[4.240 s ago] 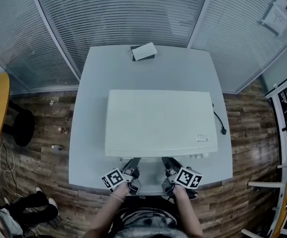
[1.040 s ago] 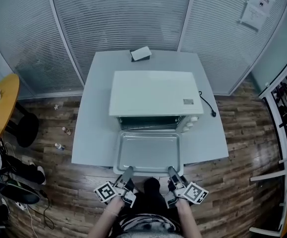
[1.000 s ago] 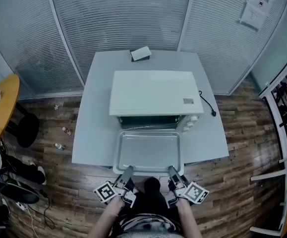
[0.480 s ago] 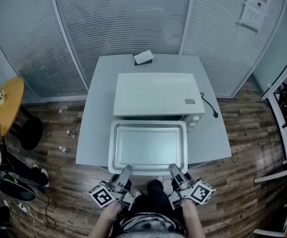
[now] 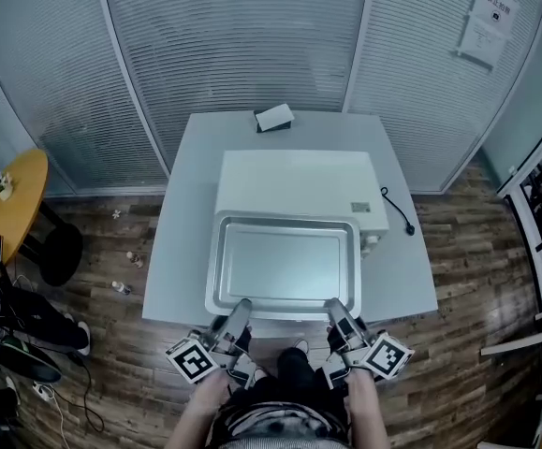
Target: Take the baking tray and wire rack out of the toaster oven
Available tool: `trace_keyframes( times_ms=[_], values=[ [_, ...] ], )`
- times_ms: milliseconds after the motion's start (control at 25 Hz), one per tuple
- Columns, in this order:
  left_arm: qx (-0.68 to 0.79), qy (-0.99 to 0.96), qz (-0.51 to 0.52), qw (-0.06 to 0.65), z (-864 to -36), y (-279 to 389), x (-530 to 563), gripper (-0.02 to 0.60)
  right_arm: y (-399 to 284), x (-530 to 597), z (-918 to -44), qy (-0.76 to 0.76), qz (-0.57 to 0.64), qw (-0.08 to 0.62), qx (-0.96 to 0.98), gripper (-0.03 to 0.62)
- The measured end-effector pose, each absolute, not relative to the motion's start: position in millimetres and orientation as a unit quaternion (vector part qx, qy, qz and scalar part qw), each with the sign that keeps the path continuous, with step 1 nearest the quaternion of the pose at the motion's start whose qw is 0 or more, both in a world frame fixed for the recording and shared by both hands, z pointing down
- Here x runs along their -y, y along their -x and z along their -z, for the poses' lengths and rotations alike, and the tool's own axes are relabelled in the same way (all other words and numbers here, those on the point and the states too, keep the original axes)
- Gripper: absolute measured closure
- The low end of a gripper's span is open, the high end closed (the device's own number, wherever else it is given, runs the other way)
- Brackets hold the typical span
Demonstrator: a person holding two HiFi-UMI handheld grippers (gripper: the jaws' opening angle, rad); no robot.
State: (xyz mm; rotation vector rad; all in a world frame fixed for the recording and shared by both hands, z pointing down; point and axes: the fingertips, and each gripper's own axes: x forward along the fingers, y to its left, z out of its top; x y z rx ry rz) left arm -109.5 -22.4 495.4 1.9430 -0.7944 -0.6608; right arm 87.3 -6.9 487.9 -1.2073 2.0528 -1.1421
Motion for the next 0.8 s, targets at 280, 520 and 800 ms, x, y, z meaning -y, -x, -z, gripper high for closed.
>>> trace_keyframes(
  times_ms=[280,520,800],
  values=[
    [0.333,-0.773,0.264,0.471,-490,90,67,0.436,-108,53,-484,0.443,0.442,0.256,-0.737,0.441],
    [0.348,-0.763,0.265,0.476,-486,80,105,0.434,-117,96,-475,0.439,0.444,0.252,-0.74,0.437],
    [0.36,-0.758,0.276,0.469,-484,72,135,0.431,-123,132,-470,0.432,0.441,0.243,-0.748,0.431]
  ],
)
